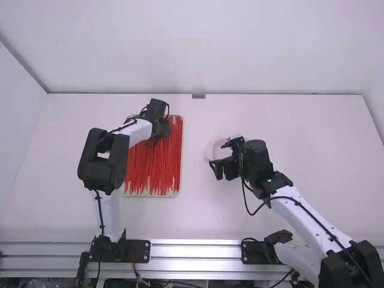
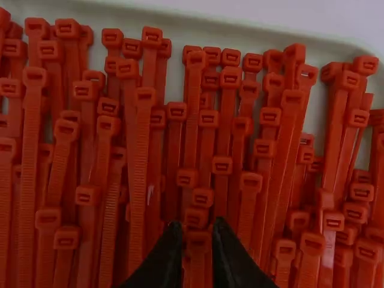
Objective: Fasten the cable tie
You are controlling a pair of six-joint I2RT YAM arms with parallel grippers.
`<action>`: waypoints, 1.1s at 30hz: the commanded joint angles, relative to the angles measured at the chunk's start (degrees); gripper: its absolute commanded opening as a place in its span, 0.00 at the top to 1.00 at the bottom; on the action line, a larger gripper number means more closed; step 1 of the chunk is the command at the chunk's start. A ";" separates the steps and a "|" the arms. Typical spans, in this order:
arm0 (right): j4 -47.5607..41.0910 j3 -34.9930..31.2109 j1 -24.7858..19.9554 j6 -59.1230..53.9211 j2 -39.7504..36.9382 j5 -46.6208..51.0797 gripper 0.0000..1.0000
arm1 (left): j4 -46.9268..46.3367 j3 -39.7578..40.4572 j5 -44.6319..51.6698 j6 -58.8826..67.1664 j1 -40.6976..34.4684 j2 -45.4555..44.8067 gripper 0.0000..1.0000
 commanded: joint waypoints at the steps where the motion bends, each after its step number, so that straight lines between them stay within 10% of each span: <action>1: 0.00 1.81 -0.13 0.02 0.44 -0.15 0.00 | -0.11 -0.76 0.39 -0.17 0.17 0.85 0.85; 33: 0.20 1.81 -0.15 0.15 0.44 -0.15 0.00 | -8.50 5.97 -5.62 -4.22 0.17 1.18 0.98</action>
